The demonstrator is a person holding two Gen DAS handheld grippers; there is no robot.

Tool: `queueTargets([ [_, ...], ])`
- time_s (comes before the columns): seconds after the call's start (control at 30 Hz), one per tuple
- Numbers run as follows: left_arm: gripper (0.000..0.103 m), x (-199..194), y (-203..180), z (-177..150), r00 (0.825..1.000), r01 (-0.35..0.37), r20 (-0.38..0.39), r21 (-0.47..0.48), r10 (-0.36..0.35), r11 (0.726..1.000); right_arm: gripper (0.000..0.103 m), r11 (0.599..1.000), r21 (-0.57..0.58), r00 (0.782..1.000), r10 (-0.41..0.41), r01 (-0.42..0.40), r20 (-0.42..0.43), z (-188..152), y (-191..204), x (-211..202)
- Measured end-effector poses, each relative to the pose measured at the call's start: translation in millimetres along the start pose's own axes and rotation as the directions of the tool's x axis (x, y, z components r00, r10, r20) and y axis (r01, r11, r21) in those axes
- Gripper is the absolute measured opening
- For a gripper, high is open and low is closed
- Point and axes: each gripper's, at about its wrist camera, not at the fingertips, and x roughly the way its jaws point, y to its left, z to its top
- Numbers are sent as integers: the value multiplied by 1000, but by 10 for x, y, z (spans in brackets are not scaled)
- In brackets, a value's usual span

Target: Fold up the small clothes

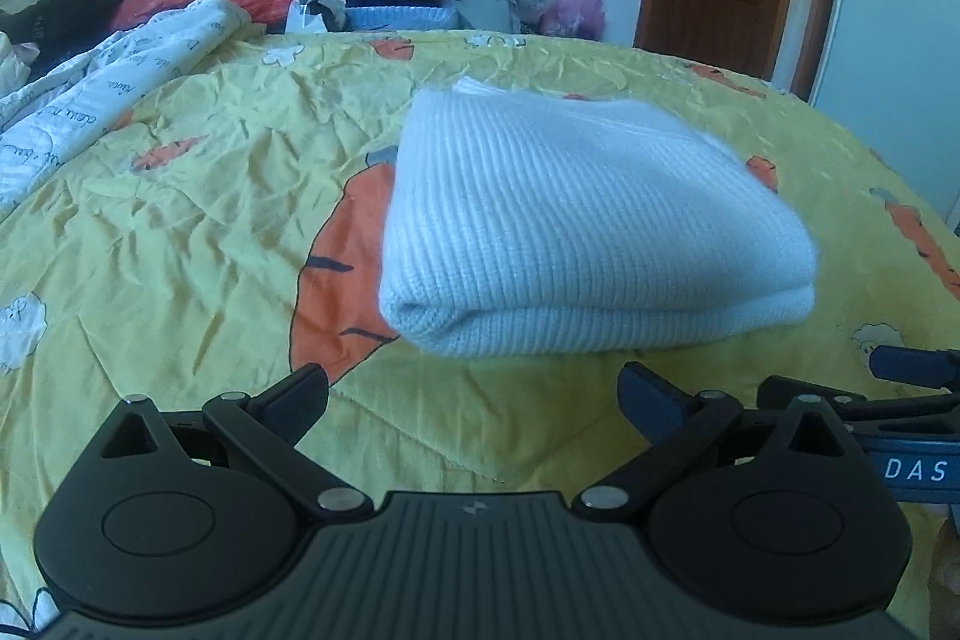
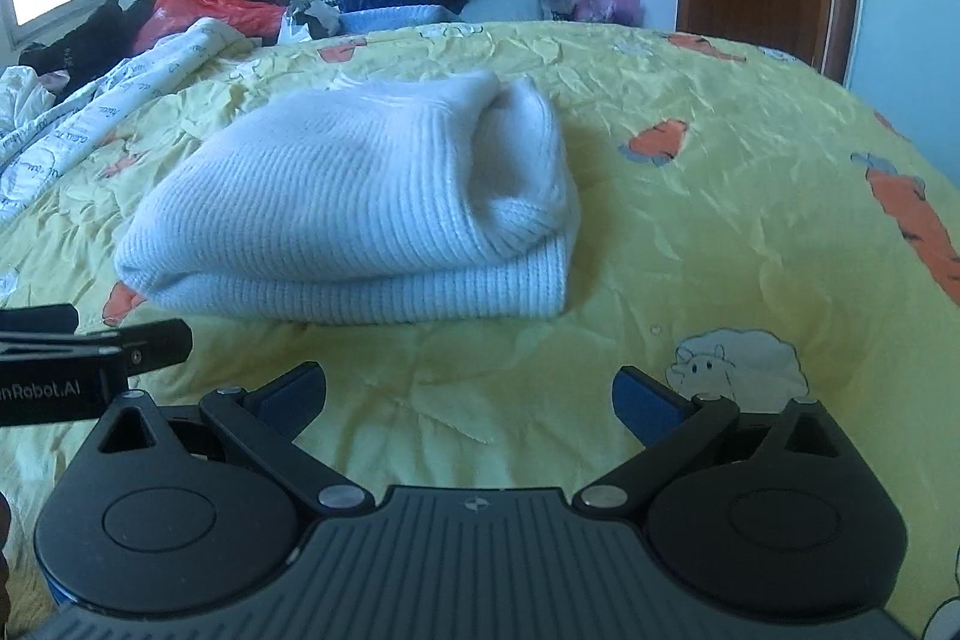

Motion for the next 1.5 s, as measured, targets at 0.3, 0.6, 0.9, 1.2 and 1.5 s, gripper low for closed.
queueTargets([
  [0.3,103,-5,7,-2,1000,14,-13,0,-14,1000,103,1000,19,1000,6,-6,-11,3,-29,22],
  [0.6,103,-30,-32,10,1000,21,-13,8,-21,1000,103,1000,14,1000,9,-8,-17,-2,-17,34],
  [0.9,103,-51,-40,18,1000,28,-13,9,-28,1000,103,1000,12,1000,9,-9,-20,-4,-10,37],
  [1.2,103,-85,-82,23,999,35,-4,22,-35,999,103,1000,10,1000,9,-9,-21,-11,-1,43],
  [1.5,103,-77,-72,26,999,41,-10,20,-41,999,103,1000,14,1000,11,-11,-25,-5,0,47],
])
